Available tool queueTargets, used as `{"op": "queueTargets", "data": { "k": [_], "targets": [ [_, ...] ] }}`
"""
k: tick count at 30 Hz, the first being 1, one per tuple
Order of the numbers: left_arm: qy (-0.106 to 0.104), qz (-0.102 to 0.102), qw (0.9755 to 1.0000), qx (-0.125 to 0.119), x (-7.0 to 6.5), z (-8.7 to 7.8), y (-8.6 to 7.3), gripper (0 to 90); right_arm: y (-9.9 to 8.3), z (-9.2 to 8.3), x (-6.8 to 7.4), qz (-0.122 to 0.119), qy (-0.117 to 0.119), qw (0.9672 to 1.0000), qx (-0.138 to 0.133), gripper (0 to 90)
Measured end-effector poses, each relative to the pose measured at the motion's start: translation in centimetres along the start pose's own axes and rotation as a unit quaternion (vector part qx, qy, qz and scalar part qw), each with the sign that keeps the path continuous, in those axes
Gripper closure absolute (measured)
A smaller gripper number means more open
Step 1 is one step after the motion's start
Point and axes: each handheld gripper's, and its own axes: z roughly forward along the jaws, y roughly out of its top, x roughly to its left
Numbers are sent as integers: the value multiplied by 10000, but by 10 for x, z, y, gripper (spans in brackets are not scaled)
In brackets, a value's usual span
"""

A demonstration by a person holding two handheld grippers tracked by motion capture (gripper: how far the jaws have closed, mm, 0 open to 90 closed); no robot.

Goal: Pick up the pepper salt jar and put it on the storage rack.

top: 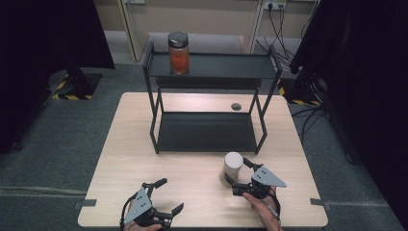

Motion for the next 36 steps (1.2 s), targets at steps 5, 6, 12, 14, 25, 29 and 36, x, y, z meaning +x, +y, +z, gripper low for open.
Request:
{"op": "queueTargets", "data": {
  "k": [5,6,12,14,25,29,36],
  "targets": [
    [-4,-10,10000,0,0,0,0,20,1,5,0,-37,-23,10000,40,184],
    [-4,-12,10000,-1,0,0,0,20,2,6,0,-21,-11,10000,49,195],
    [4,-16,10000,-6,0,-1,0,21,5,10,1,-87,-4,9998,166,308],
    [0,-25,10000,-3,0,-1,0,21,4,11,0,-79,13,9998,164,317],
    [-5,-42,10000,-10,1,-1,0,25,6,9,2,-27,-4,9999,153,348],
    [-3,-40,10000,-13,0,-1,-1,25,12,7,2,-8,81,9999,108,349],
    [8,-46,10000,5,0,-1,-1,25,27,2,1,-26,160,9999,-15,350]
  ]
}}
